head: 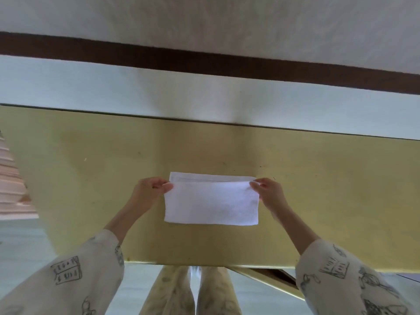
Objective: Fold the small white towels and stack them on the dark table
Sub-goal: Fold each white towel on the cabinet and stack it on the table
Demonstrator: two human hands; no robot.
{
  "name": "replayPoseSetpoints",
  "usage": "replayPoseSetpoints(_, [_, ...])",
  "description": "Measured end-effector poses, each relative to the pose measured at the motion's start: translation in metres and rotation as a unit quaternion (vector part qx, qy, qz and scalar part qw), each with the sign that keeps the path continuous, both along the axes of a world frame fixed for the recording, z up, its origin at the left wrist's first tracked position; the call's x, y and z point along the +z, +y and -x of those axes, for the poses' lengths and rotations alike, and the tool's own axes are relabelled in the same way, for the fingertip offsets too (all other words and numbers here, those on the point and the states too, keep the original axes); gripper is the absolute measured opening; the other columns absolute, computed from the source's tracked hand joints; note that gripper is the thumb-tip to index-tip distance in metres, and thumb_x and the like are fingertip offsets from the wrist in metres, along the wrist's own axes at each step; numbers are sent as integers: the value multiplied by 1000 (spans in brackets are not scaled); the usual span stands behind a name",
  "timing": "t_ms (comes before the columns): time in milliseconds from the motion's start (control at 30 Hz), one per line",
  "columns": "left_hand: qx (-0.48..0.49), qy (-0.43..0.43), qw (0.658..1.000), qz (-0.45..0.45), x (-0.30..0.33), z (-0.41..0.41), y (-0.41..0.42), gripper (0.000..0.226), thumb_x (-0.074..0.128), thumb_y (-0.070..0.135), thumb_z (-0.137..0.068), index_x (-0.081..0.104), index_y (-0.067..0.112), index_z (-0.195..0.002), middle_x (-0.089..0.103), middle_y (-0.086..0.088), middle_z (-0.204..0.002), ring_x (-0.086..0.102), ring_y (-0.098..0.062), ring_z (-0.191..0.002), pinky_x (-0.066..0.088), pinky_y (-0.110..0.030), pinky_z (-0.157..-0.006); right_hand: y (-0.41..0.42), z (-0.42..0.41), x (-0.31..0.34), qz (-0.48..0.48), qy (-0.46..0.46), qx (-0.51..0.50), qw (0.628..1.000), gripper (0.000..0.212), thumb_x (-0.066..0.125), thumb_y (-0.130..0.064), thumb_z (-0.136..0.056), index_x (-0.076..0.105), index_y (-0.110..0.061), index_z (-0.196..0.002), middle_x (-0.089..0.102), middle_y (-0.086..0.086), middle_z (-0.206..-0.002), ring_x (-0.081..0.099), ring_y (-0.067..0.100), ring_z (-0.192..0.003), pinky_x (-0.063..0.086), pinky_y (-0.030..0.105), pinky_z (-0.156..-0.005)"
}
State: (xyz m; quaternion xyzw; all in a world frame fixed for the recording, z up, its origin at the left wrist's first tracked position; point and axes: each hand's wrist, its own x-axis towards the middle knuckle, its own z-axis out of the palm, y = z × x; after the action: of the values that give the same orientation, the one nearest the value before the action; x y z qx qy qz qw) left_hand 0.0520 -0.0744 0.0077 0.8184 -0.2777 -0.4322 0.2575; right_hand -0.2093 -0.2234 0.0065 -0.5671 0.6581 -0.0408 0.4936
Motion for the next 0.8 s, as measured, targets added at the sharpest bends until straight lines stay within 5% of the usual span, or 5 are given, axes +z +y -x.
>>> replayPoseSetpoints(233, [58,-14,998,-13,-27,-1,-29,13,66,17,-84,67,8,-94,65,-5,-86,59,-18,-80,43,-25,-75,-5,-4,-31,37,35,-13,999,20,58,-19,-88,67,-6,-101,62,1,-87,55,16,-82,39,26,-72])
replayPoseSetpoints(367, [58,-25,998,-25,-33,-2,-36,13,65,18,-85,69,7,-91,68,-6,-79,61,-18,-67,48,-28,-71,-8,-4,-36,51,42,-15,998,19,57,-19,-89,66,-4,-96,60,1,-80,52,15,-75,37,25,-62])
replayPoseSetpoints(467, [54,-37,997,-30,-34,-2,-38,12,63,19,-86,70,9,-88,67,-3,-74,61,-13,-61,48,-22,-62,-10,-5,-38,60,54,-12,997,18,56,-20,-90,63,-4,-91,59,3,-79,48,11,-67,35,12,-55])
replayPoseSetpoints(567, [56,-50,997,-35,-35,-1,-39,15,63,21,-85,71,8,-87,70,-8,-77,64,-19,-65,51,-28,-69,-11,-6,-40,73,68,-7,995,15,54,-21,-91,60,-7,-86,57,0,-74,46,3,-63,35,1,-54])
replayPoseSetpoints(800, [58,-54,996,-41,-33,1,-41,13,63,19,-85,70,8,-87,67,-5,-75,59,-14,-60,45,-20,-59,-11,-10,-39,81,87,2,993,17,52,-21,-91,53,-8,-80,53,-3,-70,43,4,-62,33,8,-51])
